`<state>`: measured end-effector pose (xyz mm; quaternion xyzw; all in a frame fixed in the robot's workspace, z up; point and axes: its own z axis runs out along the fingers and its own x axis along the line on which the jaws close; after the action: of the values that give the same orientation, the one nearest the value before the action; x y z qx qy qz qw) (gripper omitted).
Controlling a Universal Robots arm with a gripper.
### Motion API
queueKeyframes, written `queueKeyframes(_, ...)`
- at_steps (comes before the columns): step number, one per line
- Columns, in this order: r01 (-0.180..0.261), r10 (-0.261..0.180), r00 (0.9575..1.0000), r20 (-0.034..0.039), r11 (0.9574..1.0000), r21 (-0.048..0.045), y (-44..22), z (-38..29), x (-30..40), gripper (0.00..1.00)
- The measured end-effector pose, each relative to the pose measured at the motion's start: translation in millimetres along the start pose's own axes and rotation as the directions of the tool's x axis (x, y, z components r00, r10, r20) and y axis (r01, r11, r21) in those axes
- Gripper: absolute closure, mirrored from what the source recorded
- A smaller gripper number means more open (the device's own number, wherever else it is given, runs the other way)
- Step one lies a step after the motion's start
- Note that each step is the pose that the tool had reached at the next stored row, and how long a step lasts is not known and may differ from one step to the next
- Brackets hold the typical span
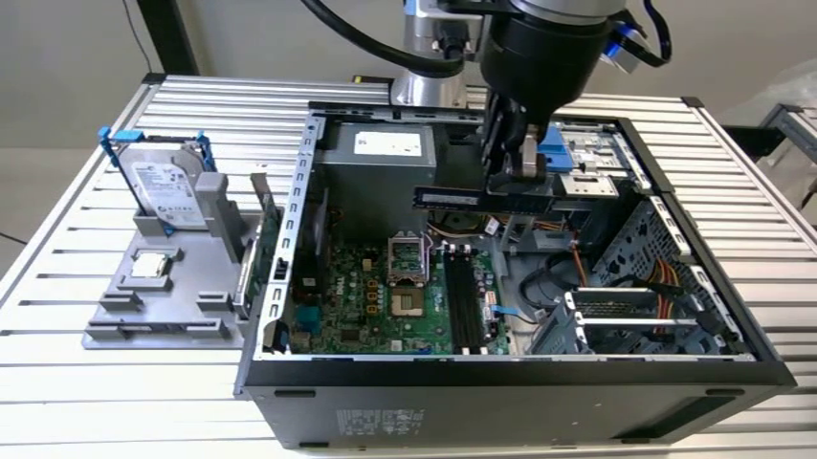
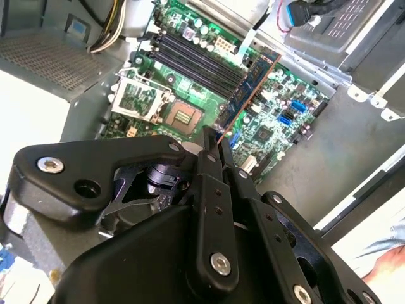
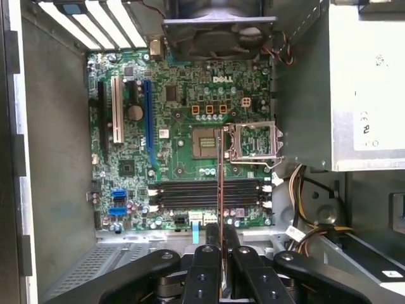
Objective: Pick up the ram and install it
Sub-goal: 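Pick up the ram and move it above insertion slot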
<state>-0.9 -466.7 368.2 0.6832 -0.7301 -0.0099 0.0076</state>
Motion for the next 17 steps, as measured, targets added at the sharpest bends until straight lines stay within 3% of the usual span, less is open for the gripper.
queueKeyframes(7,-0.036,0.036,0.9994,0.0009,0.9994,0.0,-5.6,0.0,-1.5,1.0)
queueKeyframes(17,-0.044,0.044,0.999,0.0012,0.999,0.0001,-15.1,-0.1,-16.3,1.0)
